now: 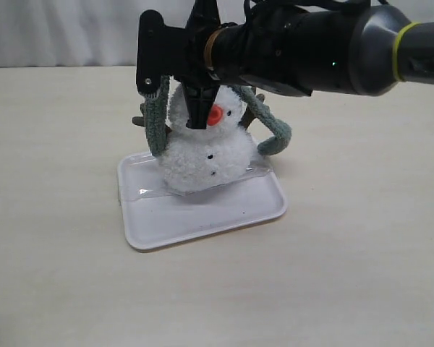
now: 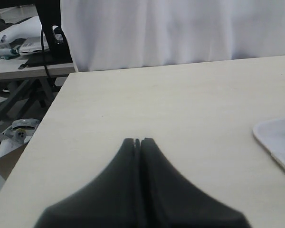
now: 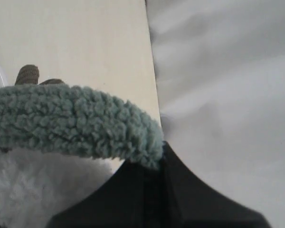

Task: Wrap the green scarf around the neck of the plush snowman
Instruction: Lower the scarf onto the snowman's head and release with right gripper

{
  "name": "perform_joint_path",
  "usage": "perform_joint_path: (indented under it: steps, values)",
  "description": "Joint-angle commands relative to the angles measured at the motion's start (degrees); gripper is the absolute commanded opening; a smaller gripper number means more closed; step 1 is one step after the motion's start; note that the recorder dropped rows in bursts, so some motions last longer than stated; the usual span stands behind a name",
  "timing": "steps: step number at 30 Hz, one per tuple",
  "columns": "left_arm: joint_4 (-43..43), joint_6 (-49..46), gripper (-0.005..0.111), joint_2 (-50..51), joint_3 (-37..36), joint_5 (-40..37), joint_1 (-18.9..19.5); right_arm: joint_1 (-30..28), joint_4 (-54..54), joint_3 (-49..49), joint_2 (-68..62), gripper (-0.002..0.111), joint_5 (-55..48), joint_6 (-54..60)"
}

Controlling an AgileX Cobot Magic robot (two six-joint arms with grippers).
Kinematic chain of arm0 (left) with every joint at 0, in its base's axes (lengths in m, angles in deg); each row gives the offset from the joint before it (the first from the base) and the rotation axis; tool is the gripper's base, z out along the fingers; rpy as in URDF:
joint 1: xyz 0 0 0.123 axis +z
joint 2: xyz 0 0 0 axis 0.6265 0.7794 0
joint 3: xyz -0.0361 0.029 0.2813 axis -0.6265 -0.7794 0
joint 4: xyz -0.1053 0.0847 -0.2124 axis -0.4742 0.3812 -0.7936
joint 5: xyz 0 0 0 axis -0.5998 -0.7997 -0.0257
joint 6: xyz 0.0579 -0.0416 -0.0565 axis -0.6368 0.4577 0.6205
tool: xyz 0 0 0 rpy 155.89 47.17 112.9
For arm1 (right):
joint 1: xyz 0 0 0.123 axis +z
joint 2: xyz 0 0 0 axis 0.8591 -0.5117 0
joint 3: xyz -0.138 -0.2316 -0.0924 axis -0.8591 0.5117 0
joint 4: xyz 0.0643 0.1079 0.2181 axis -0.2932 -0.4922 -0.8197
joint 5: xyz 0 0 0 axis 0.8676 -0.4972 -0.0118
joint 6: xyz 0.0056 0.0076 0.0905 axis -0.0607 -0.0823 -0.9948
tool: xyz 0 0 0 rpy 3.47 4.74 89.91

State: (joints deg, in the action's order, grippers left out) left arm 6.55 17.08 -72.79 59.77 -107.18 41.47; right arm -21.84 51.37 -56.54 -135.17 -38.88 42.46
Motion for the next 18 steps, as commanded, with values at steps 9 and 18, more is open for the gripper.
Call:
perform_joint_path:
  steps: [9,18]
  values:
    - [0.16,0.09,0.0,-0.08,-0.17,0.39,-0.33,0.09,-0.01,0.27,-1.16,0.004,6.32,8.05]
    - [0.16,0.09,0.0,-0.08,-0.17,0.39,-0.33,0.11,-0.01,0.13,-3.79,0.004,5.15,13.27]
